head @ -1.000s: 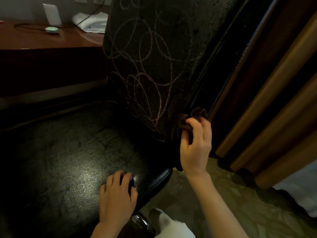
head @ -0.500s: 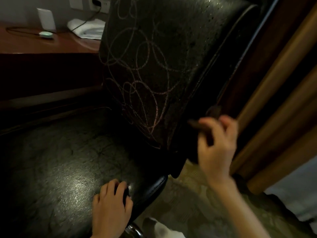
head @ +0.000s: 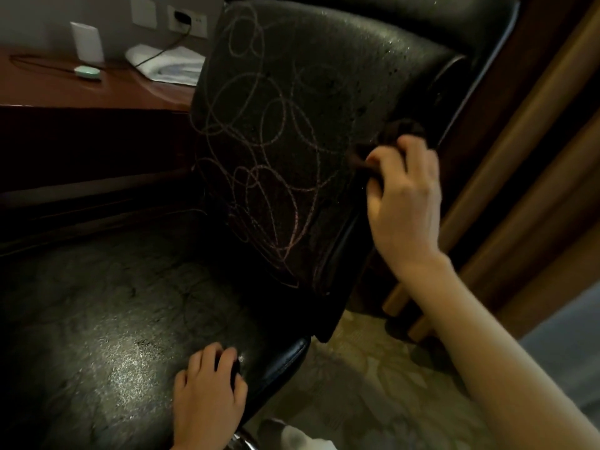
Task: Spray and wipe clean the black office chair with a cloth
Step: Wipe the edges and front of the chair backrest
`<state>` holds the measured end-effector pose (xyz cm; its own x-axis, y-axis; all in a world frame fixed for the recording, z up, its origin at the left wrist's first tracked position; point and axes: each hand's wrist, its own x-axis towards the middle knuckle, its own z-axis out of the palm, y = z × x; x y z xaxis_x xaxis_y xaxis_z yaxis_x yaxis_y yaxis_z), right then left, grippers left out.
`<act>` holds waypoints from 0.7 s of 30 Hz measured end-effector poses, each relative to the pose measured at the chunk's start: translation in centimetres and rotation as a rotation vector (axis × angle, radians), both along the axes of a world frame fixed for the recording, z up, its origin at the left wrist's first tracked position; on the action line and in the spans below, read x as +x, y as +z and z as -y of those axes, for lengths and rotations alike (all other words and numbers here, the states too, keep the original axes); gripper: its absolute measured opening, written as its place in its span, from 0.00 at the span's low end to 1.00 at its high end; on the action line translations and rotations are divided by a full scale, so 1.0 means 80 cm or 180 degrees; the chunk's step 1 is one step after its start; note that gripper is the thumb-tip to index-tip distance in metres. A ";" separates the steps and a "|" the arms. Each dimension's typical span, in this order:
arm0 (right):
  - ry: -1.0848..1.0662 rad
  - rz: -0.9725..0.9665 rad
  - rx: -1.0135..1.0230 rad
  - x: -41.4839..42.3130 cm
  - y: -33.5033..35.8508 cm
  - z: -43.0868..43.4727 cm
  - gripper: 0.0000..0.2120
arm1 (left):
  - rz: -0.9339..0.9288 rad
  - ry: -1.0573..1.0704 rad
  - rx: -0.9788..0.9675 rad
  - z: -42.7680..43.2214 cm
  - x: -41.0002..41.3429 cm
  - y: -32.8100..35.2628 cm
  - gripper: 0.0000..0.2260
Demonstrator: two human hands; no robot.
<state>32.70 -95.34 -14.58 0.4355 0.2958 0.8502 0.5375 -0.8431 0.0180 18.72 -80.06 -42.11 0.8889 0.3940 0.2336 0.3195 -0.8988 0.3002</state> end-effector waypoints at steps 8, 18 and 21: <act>0.0497 -0.0058 -0.0431 -0.023 -0.135 0.004 0.11 | 0.0221 0.0039 0.0082 0.001 -0.002 -0.003 0.15; 0.0450 0.0418 -0.1320 -0.017 -0.175 0.012 0.08 | 0.0216 0.0088 0.0085 0.006 -0.004 0.001 0.14; 0.0310 0.0404 -0.1946 -0.018 -0.185 0.016 0.10 | 0.0203 0.0058 0.0018 0.006 -0.004 0.002 0.17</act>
